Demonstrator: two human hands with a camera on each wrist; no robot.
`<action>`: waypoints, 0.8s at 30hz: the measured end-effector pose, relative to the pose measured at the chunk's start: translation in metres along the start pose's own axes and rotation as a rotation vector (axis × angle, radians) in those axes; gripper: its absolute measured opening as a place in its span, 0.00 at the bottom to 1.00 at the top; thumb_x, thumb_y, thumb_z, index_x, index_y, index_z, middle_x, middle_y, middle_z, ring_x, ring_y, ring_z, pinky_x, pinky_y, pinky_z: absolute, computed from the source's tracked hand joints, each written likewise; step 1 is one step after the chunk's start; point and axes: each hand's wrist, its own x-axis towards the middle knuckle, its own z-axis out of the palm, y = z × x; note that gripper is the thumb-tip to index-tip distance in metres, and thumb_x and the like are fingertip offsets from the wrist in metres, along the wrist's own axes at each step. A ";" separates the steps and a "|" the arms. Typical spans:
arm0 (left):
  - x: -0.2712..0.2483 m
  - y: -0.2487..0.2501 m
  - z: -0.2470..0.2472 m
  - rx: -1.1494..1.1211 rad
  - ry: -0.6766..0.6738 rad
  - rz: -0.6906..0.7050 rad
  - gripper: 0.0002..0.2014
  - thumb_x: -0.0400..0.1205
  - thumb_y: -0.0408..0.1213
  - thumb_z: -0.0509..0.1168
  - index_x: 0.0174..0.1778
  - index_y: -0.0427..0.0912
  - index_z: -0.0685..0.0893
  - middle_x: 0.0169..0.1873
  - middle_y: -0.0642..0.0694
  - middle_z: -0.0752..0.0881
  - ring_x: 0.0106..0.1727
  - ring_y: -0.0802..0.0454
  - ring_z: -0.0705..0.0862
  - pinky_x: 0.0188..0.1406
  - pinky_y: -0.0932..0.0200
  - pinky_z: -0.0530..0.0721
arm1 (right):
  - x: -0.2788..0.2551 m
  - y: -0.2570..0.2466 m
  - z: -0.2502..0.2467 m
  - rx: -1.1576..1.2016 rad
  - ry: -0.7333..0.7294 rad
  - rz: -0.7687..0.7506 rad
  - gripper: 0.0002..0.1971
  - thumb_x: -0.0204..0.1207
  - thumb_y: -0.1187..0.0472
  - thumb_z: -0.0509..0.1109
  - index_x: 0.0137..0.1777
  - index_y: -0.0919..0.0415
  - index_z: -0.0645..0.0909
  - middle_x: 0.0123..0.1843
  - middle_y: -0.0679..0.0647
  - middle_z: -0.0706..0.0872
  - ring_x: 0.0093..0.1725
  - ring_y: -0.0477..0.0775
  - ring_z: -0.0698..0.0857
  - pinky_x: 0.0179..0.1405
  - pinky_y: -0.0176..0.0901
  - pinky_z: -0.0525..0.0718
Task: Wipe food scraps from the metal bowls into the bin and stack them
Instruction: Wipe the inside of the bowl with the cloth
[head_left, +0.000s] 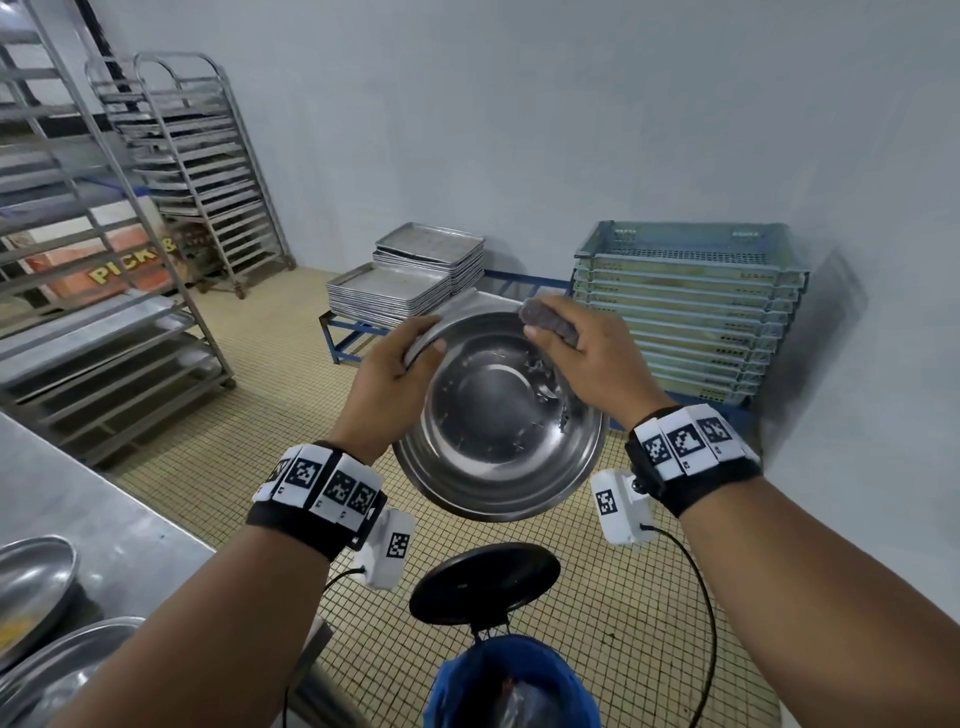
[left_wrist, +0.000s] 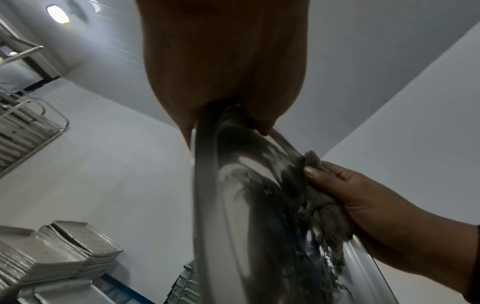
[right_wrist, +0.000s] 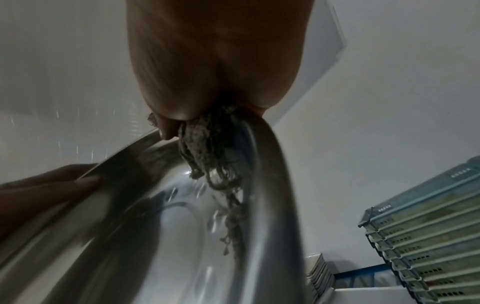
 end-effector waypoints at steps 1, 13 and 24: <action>0.000 0.001 0.000 -0.036 0.022 0.002 0.11 0.91 0.43 0.66 0.69 0.52 0.87 0.53 0.52 0.93 0.52 0.52 0.93 0.53 0.48 0.93 | 0.000 0.000 0.000 0.023 0.017 0.015 0.20 0.83 0.40 0.68 0.71 0.45 0.82 0.54 0.45 0.92 0.53 0.46 0.91 0.55 0.54 0.90; -0.009 0.000 0.004 -0.186 0.139 -0.032 0.10 0.92 0.41 0.65 0.67 0.53 0.87 0.51 0.48 0.93 0.48 0.47 0.93 0.43 0.54 0.91 | -0.009 -0.001 -0.001 0.067 0.085 0.151 0.17 0.86 0.46 0.68 0.69 0.52 0.81 0.52 0.43 0.89 0.47 0.37 0.87 0.47 0.33 0.86; -0.006 -0.004 0.004 -0.241 0.324 -0.064 0.09 0.91 0.40 0.66 0.66 0.55 0.86 0.53 0.50 0.92 0.47 0.54 0.92 0.45 0.55 0.90 | -0.016 0.008 0.005 0.107 0.170 0.191 0.11 0.87 0.48 0.67 0.62 0.52 0.82 0.49 0.44 0.89 0.48 0.37 0.87 0.48 0.40 0.85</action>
